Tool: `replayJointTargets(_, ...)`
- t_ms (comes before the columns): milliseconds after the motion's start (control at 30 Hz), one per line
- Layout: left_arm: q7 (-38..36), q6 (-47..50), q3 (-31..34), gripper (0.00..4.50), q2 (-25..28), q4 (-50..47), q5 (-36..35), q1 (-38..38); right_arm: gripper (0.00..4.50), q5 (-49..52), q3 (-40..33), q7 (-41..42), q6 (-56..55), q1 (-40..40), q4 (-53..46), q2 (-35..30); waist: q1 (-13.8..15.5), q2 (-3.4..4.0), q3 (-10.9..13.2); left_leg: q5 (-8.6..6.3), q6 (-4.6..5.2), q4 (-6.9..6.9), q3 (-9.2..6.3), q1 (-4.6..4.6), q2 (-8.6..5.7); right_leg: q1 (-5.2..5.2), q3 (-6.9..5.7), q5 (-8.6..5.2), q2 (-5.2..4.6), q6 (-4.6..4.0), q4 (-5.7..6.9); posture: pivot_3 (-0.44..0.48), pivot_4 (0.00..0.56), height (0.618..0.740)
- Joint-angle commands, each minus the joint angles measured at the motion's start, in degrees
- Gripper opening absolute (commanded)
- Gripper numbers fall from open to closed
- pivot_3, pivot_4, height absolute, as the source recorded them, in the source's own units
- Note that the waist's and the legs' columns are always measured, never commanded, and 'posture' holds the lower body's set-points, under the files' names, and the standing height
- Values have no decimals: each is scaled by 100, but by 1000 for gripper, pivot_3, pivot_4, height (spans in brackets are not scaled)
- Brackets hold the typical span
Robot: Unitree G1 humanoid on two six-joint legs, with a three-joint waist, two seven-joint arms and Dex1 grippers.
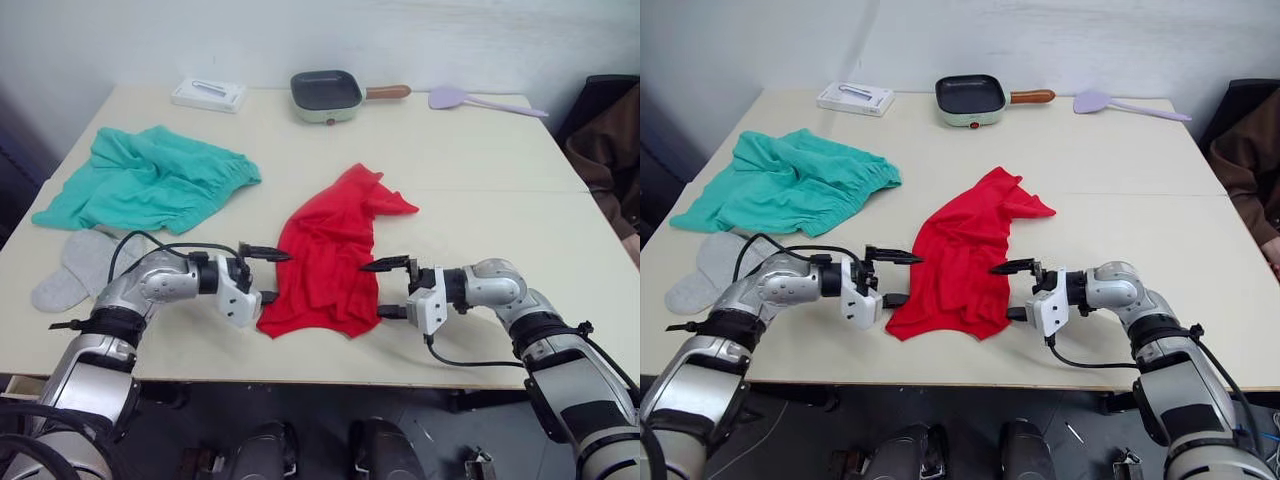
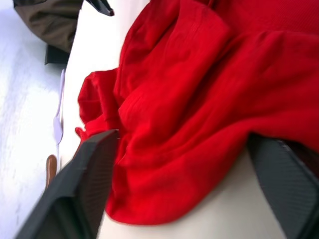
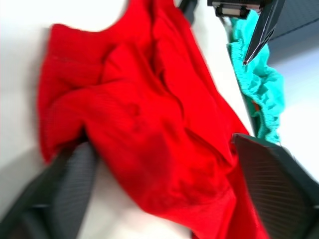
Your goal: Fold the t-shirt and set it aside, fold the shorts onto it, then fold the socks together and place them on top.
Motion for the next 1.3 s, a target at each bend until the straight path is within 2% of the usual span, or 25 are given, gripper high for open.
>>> replayJointTargets(33, 54, -102, -433, 2877, -126, 273, 380, -9, 2837, -116, 283, 25, 50, 77, -6, 38, -2, 0, 0, 5, 8, -1, 0, 0, 0, 0, -1, 0, 0, 0, 0, 0, 150, 740)
replayJointTargets(167, 192, -46, -547, 1496, -162, 378, 430, -61, 1325, -268, 391, -164, 121, 62, -57, 39, -2, 0, 0, 14, 24, -3, 0, -2, 1, -3, -3, 0, 1, 0, 0, 0, 150, 740)
replayJointTargets(300, 233, -24, -630, 256, -161, 423, 376, -36, 9, -321, 461, -269, 277, 54, -92, 17, -3, 14, -8, 15, 26, -1, 0, -2, 1, -2, -2, 0, 1, 0, 0, 0, 150, 740)
replayJointTargets(333, 201, -14, -639, 23, -148, 413, 323, -3, 0, -314, 471, -285, 301, 65, -121, -11, -4, 29, -17, 15, 26, -1, 1, -2, 1, -2, -2, 0, 1, 0, 0, 0, 150, 740)
replayJointTargets(433, 127, 33, -621, 23, -101, 346, 162, 107, 0, -155, 497, -193, 433, 118, -222, -108, -8, 47, -27, 15, 26, -4, 1, 0, 2, -2, -3, 0, 1, -1, 0, 0, 150, 740)
replayJointTargets(500, -138, 25, -631, 23, -27, 166, -264, 266, 0, 170, 523, 93, 610, 219, -424, -273, -9, 49, -28, 15, 26, -5, 1, 0, 2, -2, -4, -1, 3, -1, 0, 0, 150, 740)
replayJointTargets(600, -1029, 546, -811, 23, 276, -1027, -1917, 942, 0, 1171, 539, 1104, 1573, 662, -1384, -903, -19, 58, -23, 10, 28, -6, 0, -3, 2, -4, -1, -1, 2, -1, -3, 0, 150, 740)
replayJointTargets(667, -1453, 1157, -832, 23, 505, -2003, -2772, 1358, 0, 1754, 408, 1497, 2292, 1015, -2191, -1327, -23, 62, -20, -1, 33, -1, -3, -2, 2, -4, 4, -2, 0, -4, -1, 0, 150, 740)
replayJointTargets(767, -1848, 1980, -713, 23, 753, -3165, -3536, 1821, 0, 2309, 293, 1968, 3023, 1592, -3222, -1977, -18, 62, -13, -22, 37, 3, -11, -6, 2, -3, 0, -6, -1, -11, -8, 0, 150, 740)
replayJointTargets(1033, -2403, 3366, -417, 23, 1254, -5242, -4082, 2751, 0, 3170, -348, 2299, 4668, 3174, -5537, -3217, 5, 66, -2, -27, 39, -1, -24, -29, 2, 4, -19, -5, 0, -9, -59, 0, 150, 740)
replayJointTargets(1100, -2594, 3779, -361, 23, 1443, -5691, -4400, 3087, 0, 3408, -530, 2280, 5277, 3680, -6188, -3532, 0, 67, -1, -40, 5, -9, -27, -28, 7, 2, -19, -5, 0, -8, -60, 0, 150, 740)
replayJointTargets(1300, -2783, 4426, -83, 23, 1661, -6498, -4602, 3793, 0, 4119, -1104, 2325, 6765, 5054, -7706, -4274, 29, 89, 27, -32, -6, -20, -37, -29, 14, -4, -19, -7, 11, -8, -60, 0, 150, 740)
